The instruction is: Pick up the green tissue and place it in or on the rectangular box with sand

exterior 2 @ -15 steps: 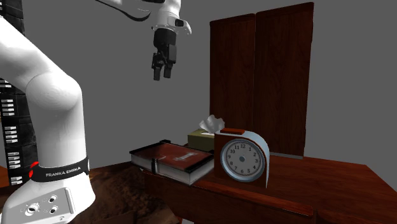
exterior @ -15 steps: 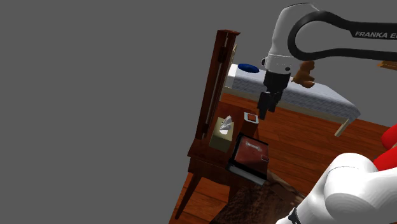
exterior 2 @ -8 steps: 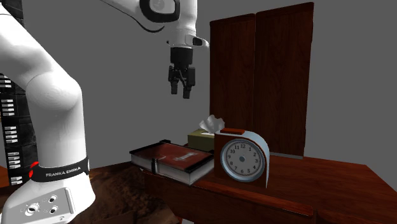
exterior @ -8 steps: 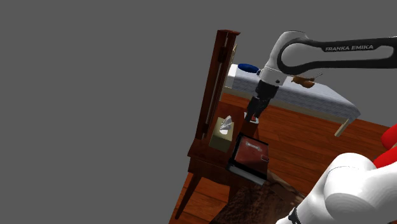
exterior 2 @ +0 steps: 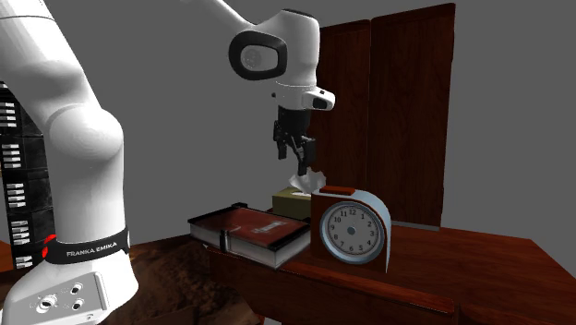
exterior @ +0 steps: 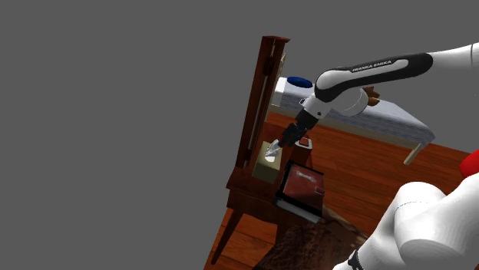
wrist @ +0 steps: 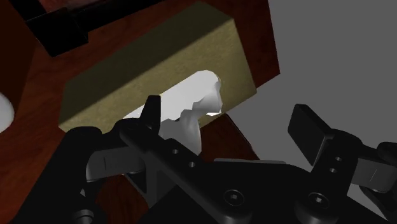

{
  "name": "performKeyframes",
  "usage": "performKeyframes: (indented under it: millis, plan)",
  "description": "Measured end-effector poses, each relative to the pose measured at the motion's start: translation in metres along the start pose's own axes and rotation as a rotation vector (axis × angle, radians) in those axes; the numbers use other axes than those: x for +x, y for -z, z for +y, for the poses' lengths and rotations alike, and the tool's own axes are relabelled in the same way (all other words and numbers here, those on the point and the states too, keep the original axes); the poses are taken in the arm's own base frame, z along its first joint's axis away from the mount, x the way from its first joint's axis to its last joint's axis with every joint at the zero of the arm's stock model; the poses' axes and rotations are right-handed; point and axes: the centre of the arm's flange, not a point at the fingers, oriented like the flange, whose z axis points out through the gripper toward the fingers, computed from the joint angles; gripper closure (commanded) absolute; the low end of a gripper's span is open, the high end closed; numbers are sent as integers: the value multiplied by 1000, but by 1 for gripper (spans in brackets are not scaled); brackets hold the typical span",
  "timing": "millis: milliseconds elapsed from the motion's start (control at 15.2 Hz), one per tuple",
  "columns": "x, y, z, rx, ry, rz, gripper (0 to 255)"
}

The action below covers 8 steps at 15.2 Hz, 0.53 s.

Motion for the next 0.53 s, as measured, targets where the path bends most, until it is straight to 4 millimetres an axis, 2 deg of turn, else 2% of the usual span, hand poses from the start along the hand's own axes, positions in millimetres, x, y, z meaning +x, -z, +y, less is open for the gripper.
performKeyframes:
  millis: [132, 528]
  plan:
    - [5, -10, 9, 18, -1, 19, 0]
    - [5, -41, 11, 23, -1, 26, 0]
